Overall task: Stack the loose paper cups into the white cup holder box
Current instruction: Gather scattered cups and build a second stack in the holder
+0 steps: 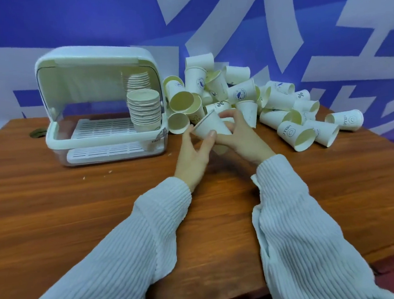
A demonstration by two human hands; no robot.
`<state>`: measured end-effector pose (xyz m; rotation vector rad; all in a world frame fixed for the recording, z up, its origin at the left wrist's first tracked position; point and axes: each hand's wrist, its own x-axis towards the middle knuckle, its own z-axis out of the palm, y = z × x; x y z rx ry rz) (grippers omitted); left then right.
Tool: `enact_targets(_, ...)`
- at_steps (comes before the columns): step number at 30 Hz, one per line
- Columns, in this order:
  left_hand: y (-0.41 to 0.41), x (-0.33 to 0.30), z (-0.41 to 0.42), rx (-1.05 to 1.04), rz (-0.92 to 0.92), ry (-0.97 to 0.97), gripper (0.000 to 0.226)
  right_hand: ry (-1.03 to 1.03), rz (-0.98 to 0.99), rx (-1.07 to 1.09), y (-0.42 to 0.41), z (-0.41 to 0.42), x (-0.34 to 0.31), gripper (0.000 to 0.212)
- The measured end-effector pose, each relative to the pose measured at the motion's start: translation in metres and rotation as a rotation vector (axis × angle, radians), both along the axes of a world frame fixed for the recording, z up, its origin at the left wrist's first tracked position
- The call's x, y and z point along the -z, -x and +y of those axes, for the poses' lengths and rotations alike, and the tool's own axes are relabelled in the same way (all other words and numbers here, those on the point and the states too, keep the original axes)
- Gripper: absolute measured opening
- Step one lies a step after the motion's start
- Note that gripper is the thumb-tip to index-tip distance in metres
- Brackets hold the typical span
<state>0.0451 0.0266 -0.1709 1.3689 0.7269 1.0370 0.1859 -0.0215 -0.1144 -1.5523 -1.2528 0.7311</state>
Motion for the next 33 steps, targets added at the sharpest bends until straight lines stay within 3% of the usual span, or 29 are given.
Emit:
enact_targets(3, 0.006, -0.003, 0.008, -0.115, -0.112, 0.127, 0.085, 0.034, -0.006, -0.157, 0.014, 0.002, 0.002, 0.049)
enact_targets(6, 0.024, -0.006, 0.015, -0.324, -0.044, 0.014, 0.067, -0.011, 0.046, -0.175, 0.018, 0.015, -0.001, 0.029)
enact_targets(8, 0.039, -0.003, 0.015, -0.363, -0.005, -0.068, 0.063, -0.095, -0.173, -0.020, 0.022, 0.039, -0.005, 0.026)
enact_targets(10, 0.050, 0.002, 0.012, -0.343, 0.086, -0.134, 0.064, -0.122, -0.537, 0.108, 0.025, 0.071, -0.008, 0.032)
enact_targets(13, 0.054, 0.005, 0.010, -0.358, 0.148, -0.152, 0.077, -0.027, -1.046, 0.130, 0.028, 0.111, -0.008, 0.043)
enact_targets(15, 0.052, 0.004, 0.008, -0.349, 0.156, -0.153, 0.081, 0.049, -1.182, 0.108, 0.026, 0.126, -0.003, 0.046)
enact_targets(18, 0.050, 0.003, 0.007, -0.331, 0.168, -0.197, 0.079, 0.055, -1.137, 0.176, 0.024, 0.129, 0.010, 0.044)
enact_targets(21, 0.050, 0.002, 0.007, -0.329, 0.161, -0.240, 0.080, -0.077, -0.998, 0.293, 0.021, 0.116, 0.024, 0.045)
enact_targets(27, 0.058, -0.011, 0.004, -0.451, 0.134, -0.337, 0.082, -0.608, -0.519, 0.602, 0.027, 0.092, 0.013, 0.029)
enact_targets(30, 0.068, -0.020, 0.007, -0.560, 0.070, -0.362, 0.088, -0.763, -0.299, 0.583, 0.045, 0.090, -0.022, 0.019)
enact_targets(33, 0.077, -0.024, 0.013, -0.648, 0.038, -0.362, 0.094, -0.728, -0.316, 0.491, 0.066, 0.096, -0.051, 0.017)
